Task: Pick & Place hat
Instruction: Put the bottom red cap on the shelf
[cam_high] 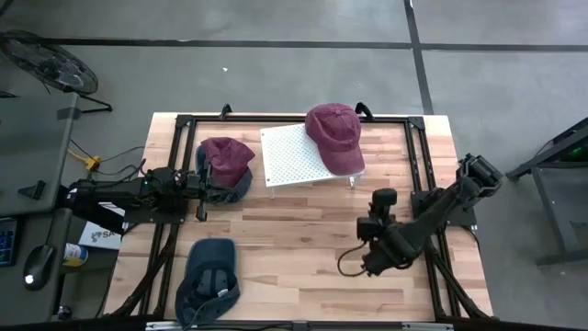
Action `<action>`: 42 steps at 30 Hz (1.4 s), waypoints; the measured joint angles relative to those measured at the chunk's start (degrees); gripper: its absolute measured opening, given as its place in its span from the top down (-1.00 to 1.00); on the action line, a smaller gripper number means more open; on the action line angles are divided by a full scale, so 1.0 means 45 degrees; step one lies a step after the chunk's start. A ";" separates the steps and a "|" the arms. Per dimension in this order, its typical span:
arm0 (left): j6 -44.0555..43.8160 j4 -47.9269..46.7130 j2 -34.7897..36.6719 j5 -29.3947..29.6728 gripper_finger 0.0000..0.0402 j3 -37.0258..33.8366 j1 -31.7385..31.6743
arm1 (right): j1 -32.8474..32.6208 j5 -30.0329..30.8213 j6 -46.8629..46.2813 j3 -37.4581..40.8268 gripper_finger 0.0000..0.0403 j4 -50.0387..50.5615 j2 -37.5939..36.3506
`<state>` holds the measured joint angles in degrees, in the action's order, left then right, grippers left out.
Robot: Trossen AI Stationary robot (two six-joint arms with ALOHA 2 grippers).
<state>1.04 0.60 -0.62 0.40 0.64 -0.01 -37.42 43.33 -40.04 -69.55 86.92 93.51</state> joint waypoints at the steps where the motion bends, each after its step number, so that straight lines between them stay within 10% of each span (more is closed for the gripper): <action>1: -0.0005 0.0000 0.0005 0.0001 0.96 0.0000 0.0000 | 0.0109 0.0323 0.0007 0.0285 0.42 -0.0087 0.0000; 15: -0.0005 0.0000 0.0005 0.0001 0.96 0.0000 0.0000 | 0.1555 0.4711 -0.0198 0.1765 0.38 -0.1147 -0.0005; 42: 0.0000 0.0000 0.0005 0.0001 0.96 0.0000 0.0005 | 0.4350 0.5192 0.2131 0.2105 0.10 -0.3273 -0.0015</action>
<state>1.04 0.60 -0.60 0.40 0.64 0.01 -17.85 66.69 -30.45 -60.07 72.19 93.45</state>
